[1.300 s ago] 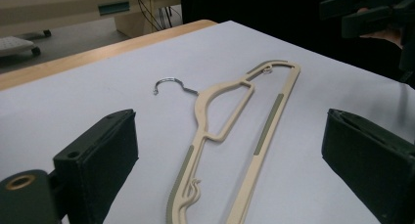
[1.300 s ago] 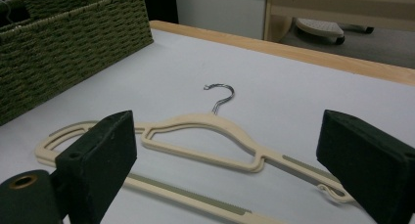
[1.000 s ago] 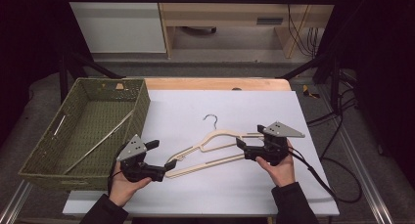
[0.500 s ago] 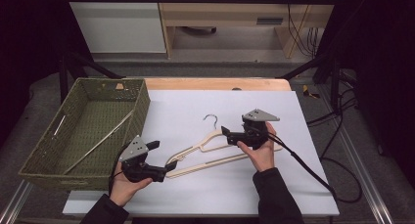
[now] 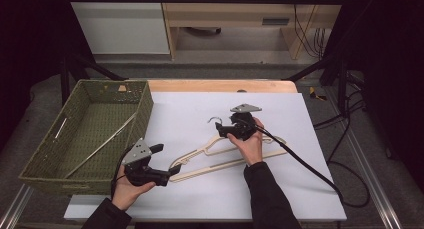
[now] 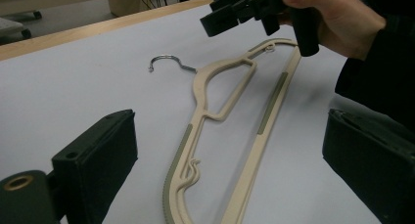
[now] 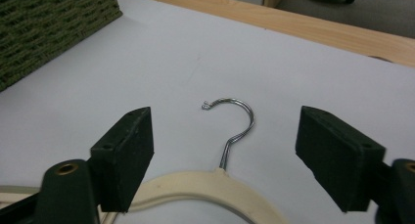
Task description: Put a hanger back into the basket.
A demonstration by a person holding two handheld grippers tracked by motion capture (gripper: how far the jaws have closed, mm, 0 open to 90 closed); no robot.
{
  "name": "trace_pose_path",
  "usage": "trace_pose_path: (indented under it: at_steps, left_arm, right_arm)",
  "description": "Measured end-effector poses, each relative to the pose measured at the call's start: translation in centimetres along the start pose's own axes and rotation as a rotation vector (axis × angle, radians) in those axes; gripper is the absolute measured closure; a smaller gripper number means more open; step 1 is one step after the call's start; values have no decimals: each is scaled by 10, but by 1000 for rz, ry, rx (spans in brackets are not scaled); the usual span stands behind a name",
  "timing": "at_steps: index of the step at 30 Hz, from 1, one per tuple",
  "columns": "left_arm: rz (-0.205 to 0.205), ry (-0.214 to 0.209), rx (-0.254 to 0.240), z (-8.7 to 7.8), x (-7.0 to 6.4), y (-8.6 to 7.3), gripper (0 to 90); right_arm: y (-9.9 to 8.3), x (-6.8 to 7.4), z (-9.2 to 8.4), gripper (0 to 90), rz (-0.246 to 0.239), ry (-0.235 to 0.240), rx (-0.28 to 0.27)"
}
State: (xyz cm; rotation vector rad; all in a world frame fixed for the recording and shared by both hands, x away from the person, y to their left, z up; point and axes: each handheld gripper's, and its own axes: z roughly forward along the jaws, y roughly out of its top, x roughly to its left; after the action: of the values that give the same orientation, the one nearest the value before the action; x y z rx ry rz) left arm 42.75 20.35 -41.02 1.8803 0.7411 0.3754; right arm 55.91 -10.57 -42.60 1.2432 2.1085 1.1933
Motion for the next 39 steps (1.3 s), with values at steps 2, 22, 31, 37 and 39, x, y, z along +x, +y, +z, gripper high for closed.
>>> trace_pose_path:
  at_steps: [2,22,31,37,39]
  left_arm:
    - [0,1,1,0,0,0,61]
    - [-5,-7,11,2,1,-2,61]
    - [-4,-8,16,3,1,-2,63]
    - [-6,-8,20,4,1,-3,64]
    - [-5,-9,21,4,0,-3,64]
  right_arm:
    - [0,1,8,277,12,-5,24]
    - [-9,-9,59,568,4,-61,183]
    - [-14,-8,65,703,16,-54,216]
    - [-16,-6,66,784,13,-51,214]
    - [-16,-4,66,814,13,-57,212]
